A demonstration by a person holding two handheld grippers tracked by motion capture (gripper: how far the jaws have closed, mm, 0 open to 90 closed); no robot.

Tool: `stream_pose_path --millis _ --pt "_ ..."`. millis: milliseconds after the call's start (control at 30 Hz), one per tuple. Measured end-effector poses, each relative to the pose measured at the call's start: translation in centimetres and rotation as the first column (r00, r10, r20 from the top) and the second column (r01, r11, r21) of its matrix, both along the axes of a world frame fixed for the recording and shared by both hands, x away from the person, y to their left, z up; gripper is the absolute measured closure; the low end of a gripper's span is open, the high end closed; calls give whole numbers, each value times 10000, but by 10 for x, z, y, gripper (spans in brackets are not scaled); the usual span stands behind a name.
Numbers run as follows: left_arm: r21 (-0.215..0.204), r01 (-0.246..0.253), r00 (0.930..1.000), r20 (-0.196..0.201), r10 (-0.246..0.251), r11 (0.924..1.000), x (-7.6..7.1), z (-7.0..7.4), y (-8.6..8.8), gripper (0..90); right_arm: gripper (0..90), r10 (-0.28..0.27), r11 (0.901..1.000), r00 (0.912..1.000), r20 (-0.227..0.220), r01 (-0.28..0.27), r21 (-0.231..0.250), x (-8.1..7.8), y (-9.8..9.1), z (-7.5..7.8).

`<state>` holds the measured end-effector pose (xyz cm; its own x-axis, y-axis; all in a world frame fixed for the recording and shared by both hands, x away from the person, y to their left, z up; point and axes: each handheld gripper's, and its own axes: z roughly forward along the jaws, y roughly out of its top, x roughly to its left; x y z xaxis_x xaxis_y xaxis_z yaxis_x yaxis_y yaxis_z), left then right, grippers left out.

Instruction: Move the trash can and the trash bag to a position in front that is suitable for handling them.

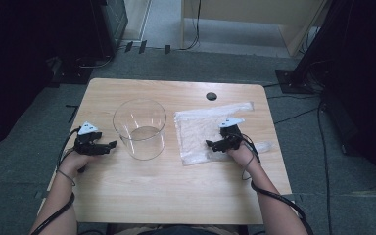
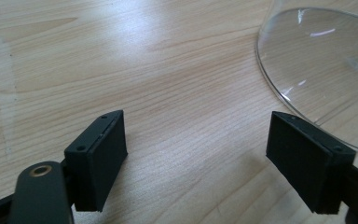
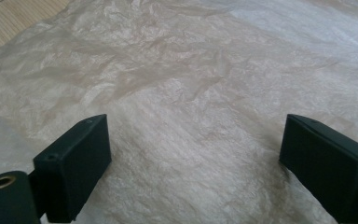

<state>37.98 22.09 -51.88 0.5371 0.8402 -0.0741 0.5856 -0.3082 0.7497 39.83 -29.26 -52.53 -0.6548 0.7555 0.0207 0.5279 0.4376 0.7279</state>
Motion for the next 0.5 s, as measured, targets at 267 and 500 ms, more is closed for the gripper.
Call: stream_pose_path --millis 267,500 --pt "7 -437 9990 5 437 9990 -2 0 1 194 32 -1 10000 10000 -46 1 -80 1 1 0" --pt "411 -1083 9941 133 1078 9933 -2 0 -1 192 25 -10 9999 10000 -73 9 -103 1 2 -1"
